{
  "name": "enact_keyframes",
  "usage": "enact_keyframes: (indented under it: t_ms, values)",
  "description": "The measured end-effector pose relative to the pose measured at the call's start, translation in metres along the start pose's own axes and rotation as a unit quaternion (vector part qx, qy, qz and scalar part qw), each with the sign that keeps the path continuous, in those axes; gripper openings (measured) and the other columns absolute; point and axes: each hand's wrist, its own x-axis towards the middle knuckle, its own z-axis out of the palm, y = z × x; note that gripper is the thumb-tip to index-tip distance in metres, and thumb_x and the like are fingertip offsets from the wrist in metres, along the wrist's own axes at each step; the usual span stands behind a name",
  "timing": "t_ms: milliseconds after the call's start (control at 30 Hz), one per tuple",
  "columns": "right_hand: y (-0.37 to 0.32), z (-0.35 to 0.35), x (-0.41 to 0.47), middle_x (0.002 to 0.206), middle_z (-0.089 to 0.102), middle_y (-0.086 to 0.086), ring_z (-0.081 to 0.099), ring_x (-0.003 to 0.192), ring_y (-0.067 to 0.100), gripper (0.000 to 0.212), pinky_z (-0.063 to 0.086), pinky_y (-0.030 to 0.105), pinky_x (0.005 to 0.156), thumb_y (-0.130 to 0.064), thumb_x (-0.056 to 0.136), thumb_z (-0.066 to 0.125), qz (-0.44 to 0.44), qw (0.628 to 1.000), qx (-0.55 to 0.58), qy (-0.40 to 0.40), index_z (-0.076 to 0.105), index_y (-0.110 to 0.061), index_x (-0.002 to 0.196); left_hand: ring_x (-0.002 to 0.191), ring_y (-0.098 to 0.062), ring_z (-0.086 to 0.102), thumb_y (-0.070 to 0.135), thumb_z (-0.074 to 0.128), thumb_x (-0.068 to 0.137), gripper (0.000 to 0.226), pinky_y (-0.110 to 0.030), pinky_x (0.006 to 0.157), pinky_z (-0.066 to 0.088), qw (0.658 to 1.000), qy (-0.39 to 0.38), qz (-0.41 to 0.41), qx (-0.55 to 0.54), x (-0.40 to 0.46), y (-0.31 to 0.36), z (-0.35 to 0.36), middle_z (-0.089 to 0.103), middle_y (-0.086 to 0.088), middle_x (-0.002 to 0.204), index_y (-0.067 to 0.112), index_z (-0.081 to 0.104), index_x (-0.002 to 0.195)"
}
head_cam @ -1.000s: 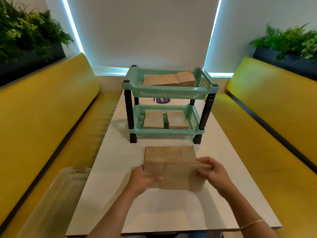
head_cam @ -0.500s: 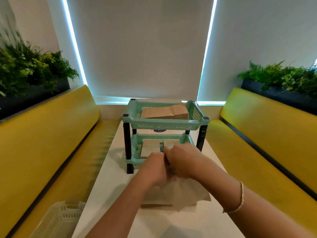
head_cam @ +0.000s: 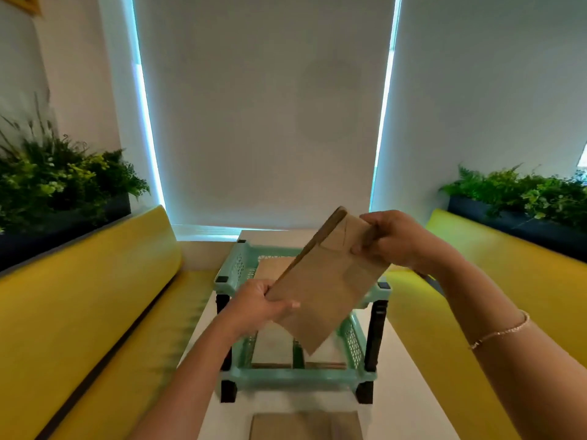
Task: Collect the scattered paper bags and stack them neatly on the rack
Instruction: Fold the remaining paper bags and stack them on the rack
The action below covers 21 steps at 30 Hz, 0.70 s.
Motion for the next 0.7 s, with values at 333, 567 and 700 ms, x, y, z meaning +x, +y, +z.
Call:
enact_keyframes:
  t_ms: [333, 567, 700]
  values:
    - [0.060, 0.041, 0.094, 0.089, 0.062, 0.011, 0.061, 0.077, 0.026, 0.025, 0.054, 0.039, 0.072, 0.001, 0.084, 0.061, 0.204, 0.939, 0.275, 0.041, 0.057, -0.002, 0.109, 0.075, -0.019, 0.064, 0.002, 0.061, 0.088, 0.012, -0.030, 0.066, 0.055, 0.971, 0.143, -0.045, -0.187, 0.116, -0.006, -0.035, 0.067, -0.010, 0.092, 0.003, 0.063, 0.099]
    - [0.088, 0.077, 0.138, 0.092, 0.065, 0.018, 0.068, 0.077, 0.031, 0.022, 0.059, 0.043, 0.068, -0.004, 0.079, 0.070, 0.284, 0.944, 0.167, 0.037, 0.059, 0.003, 0.098, 0.098, -0.023, 0.058, 0.016, 0.064, 0.088, 0.030, -0.031, 0.088, 0.045, 0.972, 0.215, -0.092, 0.035, 0.165, -0.030, -0.030, 0.065, -0.012, 0.115, 0.003, 0.063, 0.114]
    - [0.097, 0.090, 0.149, 0.082, 0.061, 0.013, 0.063, 0.081, 0.029, 0.020, 0.055, 0.038, 0.075, -0.011, 0.082, 0.065, 0.278, 0.957, 0.070, 0.050, 0.051, -0.007, 0.069, 0.105, -0.029, 0.058, 0.022, 0.060, 0.091, 0.029, -0.033, 0.090, 0.047, 0.961, 0.192, -0.129, 0.154, 0.180, -0.035, -0.031, 0.063, -0.015, 0.117, 0.004, 0.064, 0.114]
